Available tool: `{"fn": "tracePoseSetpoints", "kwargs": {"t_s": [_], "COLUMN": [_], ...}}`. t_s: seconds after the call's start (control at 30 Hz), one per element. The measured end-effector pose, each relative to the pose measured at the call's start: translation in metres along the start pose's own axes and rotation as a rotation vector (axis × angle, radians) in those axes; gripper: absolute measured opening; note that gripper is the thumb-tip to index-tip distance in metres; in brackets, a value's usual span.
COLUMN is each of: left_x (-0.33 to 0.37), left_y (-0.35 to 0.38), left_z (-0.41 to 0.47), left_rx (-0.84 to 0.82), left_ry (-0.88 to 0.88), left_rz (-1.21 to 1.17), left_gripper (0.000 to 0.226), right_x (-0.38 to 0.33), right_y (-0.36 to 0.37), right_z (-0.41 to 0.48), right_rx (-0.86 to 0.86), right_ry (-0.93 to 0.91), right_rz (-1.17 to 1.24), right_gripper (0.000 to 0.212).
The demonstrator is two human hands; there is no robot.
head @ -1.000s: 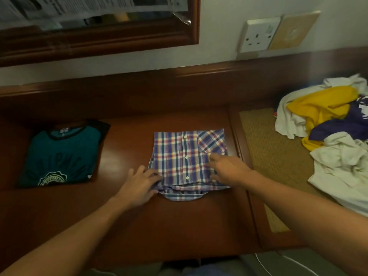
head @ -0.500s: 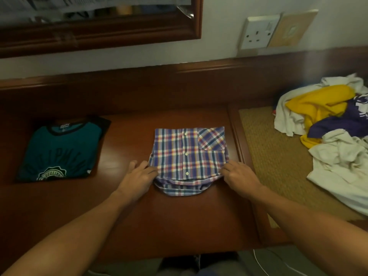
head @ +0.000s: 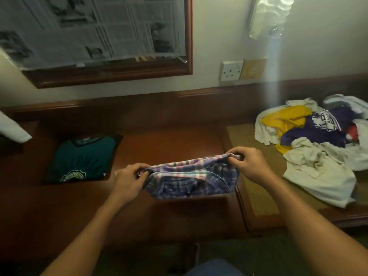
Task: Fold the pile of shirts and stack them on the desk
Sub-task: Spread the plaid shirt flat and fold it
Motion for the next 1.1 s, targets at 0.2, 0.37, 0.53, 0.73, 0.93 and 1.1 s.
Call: {"fn": "tracePoseSetpoints", "kwargs": {"t_s": [0.2,0.37,0.53,0.73,0.93,1.1], "left_x": [0.007,-0.021,-0.044,-0.055,-0.079,-0.108], "left_y": [-0.011,0.006,0.011,0.011,0.027,0.049], "left_z": [-0.046,-0.072,-0.065,-0.01,0.07,0.089], "left_rx": [-0.058,-0.141,-0.204,-0.245,-0.134,-0.056], "left_ry": [-0.094,-0.22,-0.271,-0.347,-0.433,-0.568], "left_rz": [-0.106,-0.122,-0.118,-0.242,-0.225,-0.205], "left_gripper": [0.024,0.019,0.013,0.017,0.012,0.027], "right_x": [-0.007,0.008,0.009,0.013,0.033,0.056], "right_y": [0.004,0.041,0.06,0.067,0.087,0.101], "right_z": [-0.033,-0.052,-0.041,0.025,0.112,0.124], "right_rx": [-0.098,-0.223,-0.247,-0.35,-0.23,0.059], "right_ry": [0.057,0.11,0.148,0.202,0.312,0.481], "right_rz": [-0.026,-0.099,-0.11,-0.1,-0.079,-0.071], "right_gripper": [0.003,0.004,0.005,0.005,0.025,0.024]}}
Point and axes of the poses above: each hand's wrist, its own z-axis towards the middle knuckle, its own y-axis out of the palm, x = y × z, the point moved 7 cm from there along z, towards the middle knuckle, and after that the axes turned 3 degrees about y, right-handed, at the moved point
